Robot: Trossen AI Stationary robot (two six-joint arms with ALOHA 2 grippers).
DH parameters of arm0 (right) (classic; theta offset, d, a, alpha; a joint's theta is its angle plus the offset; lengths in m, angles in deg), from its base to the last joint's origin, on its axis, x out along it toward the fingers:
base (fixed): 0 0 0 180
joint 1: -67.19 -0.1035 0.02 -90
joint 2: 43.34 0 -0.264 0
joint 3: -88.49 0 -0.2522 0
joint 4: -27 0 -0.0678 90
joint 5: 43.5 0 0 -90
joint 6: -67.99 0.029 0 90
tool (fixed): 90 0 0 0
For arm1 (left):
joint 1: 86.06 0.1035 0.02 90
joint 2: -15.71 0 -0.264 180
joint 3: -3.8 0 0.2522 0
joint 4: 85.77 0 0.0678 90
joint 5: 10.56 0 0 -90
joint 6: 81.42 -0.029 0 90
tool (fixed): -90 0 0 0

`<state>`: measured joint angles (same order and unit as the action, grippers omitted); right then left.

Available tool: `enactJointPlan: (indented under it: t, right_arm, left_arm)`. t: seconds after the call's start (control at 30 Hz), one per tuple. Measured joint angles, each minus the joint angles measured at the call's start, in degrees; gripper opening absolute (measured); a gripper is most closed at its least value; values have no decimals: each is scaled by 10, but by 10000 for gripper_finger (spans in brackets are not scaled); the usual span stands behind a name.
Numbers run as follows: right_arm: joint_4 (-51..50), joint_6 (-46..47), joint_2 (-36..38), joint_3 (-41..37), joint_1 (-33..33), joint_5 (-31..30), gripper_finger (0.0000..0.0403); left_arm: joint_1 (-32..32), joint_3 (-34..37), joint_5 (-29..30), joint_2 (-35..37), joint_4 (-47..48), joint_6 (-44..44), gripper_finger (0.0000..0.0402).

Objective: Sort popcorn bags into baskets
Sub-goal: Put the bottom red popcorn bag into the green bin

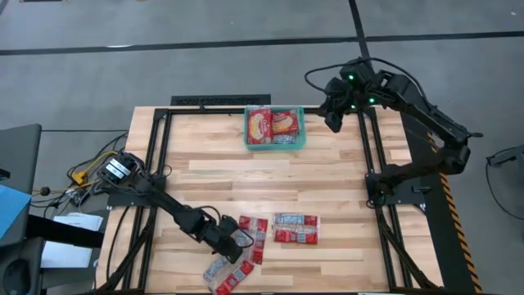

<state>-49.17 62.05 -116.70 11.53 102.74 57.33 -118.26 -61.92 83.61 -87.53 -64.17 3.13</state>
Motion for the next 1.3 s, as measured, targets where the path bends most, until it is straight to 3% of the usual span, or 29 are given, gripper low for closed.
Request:
enactJointPlan:
  t: [0.2, 0.37, 0.5, 0.7, 0.9, 1.1, 1.3]
  right_arm:
    - [-20, 0, 33, -6, -4, 61, 153]
    - [3, 11, 78, -63, -16, 106, 147]
    - [89, 49, 122, -152, -36, 147, 144]
    - [259, 119, 160, -295, -81, 162, 147]
    - [410, 214, 156, -390, -123, 163, 156]
    - [467, 237, 122, -432, -144, 163, 170]
    - [506, 267, 86, -448, -152, 164, 226]
  left_arm:
    - [46, 3, 37, 64, 59, -60, 0]
    - [98, 3, 75, 134, 83, -136, 0]
    - [139, 2, 117, 182, 85, -193, 0]
    - [194, 2, 165, 237, 70, -290, 0]
    - [232, 1, 198, 272, 9, -409, 0]
    - [264, 1, 227, 294, -48, -509, 0]
    - [281, -29, 235, 297, -59, -622, 0]
